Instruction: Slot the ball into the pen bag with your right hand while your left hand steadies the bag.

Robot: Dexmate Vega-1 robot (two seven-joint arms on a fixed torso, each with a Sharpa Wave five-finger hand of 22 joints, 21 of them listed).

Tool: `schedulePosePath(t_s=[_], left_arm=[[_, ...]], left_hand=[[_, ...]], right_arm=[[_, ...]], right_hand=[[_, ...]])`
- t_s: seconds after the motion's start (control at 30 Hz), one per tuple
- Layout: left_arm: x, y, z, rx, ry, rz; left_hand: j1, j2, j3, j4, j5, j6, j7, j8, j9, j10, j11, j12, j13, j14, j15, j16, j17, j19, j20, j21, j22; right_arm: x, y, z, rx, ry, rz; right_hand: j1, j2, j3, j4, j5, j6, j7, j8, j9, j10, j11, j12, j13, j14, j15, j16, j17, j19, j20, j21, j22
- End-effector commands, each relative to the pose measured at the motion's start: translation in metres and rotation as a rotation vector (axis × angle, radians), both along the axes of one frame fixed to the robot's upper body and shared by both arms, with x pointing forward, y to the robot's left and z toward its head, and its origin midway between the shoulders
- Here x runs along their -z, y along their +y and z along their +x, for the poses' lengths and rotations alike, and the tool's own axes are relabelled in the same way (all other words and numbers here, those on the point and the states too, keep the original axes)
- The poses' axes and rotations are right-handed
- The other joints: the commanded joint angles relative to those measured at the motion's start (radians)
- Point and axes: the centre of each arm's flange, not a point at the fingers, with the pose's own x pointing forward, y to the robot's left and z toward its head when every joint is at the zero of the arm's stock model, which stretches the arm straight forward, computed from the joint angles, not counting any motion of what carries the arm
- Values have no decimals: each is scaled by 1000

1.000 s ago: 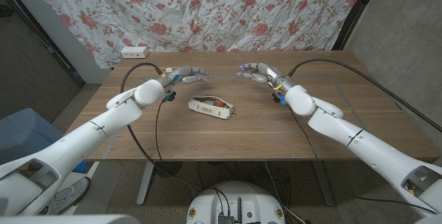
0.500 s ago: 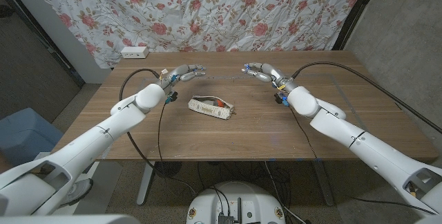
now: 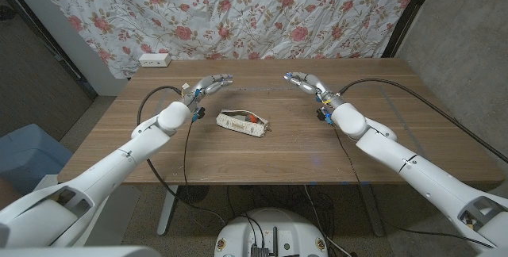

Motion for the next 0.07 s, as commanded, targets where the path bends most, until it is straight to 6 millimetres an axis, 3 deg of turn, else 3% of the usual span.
schedulePosePath(t_s=[0.03,0.07], left_arm=[[13,2,16,18,12,-83],[15,2,16,22,10,-98]], left_hand=[[-9,14,10,9,-2,-9,6,8,0,-1,13,-1,1,-4,-59,1,2,1,-3,-1,2],[-10,15,12,10,-1,-10,6,8,0,-1,14,0,1,-4,-58,1,2,1,-3,-1,2]], right_arm=[[5,-20,-7,27,11,111],[6,-22,-8,26,15,119]], right_hand=[[-17,2,0,9,6,-2,2,1,0,-4,6,2,2,-1,-8,-3,-1,6,-5,6,2],[-19,2,0,10,6,-2,3,2,0,-3,7,3,2,0,-7,-4,-1,7,-5,6,2]])
